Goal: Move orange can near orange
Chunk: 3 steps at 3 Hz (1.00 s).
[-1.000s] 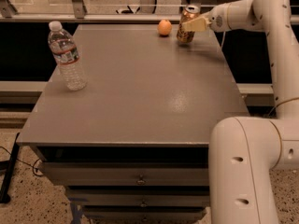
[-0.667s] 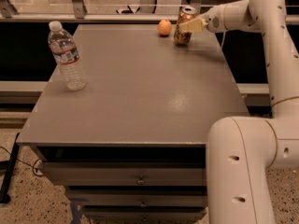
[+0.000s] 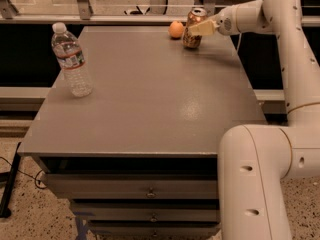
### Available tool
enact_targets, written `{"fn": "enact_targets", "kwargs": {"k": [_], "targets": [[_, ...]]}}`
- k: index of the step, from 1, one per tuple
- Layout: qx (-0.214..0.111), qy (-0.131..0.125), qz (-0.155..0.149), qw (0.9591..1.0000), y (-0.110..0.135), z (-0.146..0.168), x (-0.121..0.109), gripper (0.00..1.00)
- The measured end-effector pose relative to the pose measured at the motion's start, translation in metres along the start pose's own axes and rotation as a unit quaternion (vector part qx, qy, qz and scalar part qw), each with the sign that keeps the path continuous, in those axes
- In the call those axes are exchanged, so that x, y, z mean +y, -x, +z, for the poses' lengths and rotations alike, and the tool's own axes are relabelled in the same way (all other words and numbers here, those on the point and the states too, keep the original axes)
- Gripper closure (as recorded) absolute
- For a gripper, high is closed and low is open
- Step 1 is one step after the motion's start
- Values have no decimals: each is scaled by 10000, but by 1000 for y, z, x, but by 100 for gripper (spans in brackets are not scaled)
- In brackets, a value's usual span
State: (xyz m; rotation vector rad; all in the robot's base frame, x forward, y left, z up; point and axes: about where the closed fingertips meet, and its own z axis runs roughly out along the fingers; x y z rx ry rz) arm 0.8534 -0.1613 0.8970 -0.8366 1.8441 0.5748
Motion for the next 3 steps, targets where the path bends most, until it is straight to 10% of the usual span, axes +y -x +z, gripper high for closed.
{"fn": "enact_targets", "kwargs": {"k": [3], "targets": [[5,36,-100,9999,-2,0,1,0]]}}
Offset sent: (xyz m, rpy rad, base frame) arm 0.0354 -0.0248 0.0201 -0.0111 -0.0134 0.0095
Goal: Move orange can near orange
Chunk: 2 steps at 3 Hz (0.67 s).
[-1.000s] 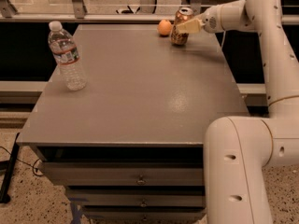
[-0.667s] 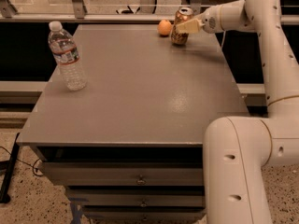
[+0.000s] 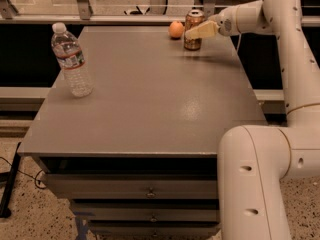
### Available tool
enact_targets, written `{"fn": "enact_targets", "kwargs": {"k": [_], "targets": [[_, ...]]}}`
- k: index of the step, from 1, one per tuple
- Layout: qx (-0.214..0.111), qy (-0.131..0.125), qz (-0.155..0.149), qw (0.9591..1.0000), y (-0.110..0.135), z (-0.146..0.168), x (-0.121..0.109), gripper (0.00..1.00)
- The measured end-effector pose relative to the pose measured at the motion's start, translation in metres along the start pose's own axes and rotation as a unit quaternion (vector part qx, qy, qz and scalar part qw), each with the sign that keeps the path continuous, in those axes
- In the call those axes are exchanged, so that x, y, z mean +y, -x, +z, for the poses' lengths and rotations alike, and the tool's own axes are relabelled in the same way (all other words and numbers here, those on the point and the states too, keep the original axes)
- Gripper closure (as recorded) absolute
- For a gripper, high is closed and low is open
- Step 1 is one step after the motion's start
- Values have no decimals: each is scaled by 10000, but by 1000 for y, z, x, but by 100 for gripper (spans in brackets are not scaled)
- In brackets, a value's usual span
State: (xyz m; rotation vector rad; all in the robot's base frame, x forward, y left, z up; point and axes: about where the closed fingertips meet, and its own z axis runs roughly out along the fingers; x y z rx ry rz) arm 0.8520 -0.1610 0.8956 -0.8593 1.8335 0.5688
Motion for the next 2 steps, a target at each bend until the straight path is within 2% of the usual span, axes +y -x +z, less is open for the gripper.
{"fn": "enact_targets", "kwargs": {"k": [1,2], "targets": [[-40,37,-40,10000,0,-6,1,0],[-109,8,-109,9999,0,-39,-4,0]]}}
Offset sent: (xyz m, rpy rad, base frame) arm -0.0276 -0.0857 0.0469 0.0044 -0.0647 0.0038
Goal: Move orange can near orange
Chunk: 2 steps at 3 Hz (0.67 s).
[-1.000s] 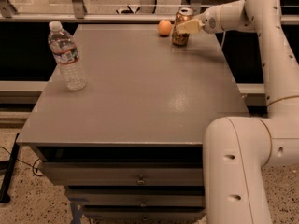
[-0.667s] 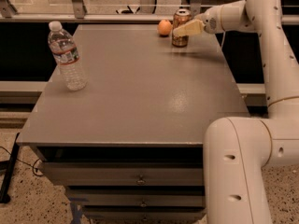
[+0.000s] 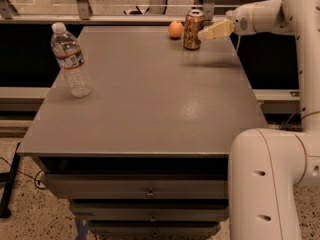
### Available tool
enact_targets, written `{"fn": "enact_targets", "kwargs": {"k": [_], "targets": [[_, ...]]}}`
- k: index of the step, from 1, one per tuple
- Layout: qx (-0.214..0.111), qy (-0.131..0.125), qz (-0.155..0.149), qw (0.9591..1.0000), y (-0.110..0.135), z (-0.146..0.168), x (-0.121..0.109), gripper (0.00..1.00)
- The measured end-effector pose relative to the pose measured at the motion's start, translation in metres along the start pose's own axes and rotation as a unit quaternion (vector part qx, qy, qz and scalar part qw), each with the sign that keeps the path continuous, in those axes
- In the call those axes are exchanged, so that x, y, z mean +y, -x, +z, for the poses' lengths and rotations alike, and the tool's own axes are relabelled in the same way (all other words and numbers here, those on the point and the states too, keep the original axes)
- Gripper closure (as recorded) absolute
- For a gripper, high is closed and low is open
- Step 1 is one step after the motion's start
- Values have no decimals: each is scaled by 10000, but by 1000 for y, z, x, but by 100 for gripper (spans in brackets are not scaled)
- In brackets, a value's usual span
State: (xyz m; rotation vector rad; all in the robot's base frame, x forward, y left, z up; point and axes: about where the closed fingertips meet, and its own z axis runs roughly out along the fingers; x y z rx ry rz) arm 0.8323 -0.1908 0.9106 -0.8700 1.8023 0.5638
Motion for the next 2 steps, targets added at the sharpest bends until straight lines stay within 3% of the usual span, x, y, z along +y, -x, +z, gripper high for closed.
{"fn": "enact_targets", "kwargs": {"k": [1,2], "targets": [[-122,11,-27,9999,8,-54,2,0],[-500,189,167,9984,23,-117,14,0]]}}
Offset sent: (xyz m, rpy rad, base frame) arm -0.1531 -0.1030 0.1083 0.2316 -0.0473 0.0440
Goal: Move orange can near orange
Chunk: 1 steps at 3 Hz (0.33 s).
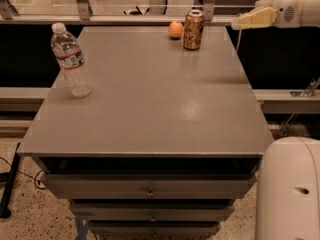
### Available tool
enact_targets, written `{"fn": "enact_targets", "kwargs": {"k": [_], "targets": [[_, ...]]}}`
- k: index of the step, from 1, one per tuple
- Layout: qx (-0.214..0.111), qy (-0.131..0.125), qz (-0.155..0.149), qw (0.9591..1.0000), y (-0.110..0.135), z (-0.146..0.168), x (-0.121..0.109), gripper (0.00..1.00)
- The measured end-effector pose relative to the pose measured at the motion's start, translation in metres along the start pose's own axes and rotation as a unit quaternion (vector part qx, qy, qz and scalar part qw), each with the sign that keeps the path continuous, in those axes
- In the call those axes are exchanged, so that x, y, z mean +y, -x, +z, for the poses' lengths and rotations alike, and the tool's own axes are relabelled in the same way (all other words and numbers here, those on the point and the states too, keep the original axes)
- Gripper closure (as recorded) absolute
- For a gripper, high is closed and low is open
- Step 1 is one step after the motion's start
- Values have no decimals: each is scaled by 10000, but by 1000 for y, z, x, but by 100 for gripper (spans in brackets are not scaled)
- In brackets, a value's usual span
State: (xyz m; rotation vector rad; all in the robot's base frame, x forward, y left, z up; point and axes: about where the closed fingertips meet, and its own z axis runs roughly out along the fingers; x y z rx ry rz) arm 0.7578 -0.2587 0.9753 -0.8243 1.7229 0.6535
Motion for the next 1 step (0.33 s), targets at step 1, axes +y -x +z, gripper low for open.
{"fn": "enact_targets", "kwargs": {"k": [1], "targets": [[-32,11,21,10000,0,-5,0,0]]}}
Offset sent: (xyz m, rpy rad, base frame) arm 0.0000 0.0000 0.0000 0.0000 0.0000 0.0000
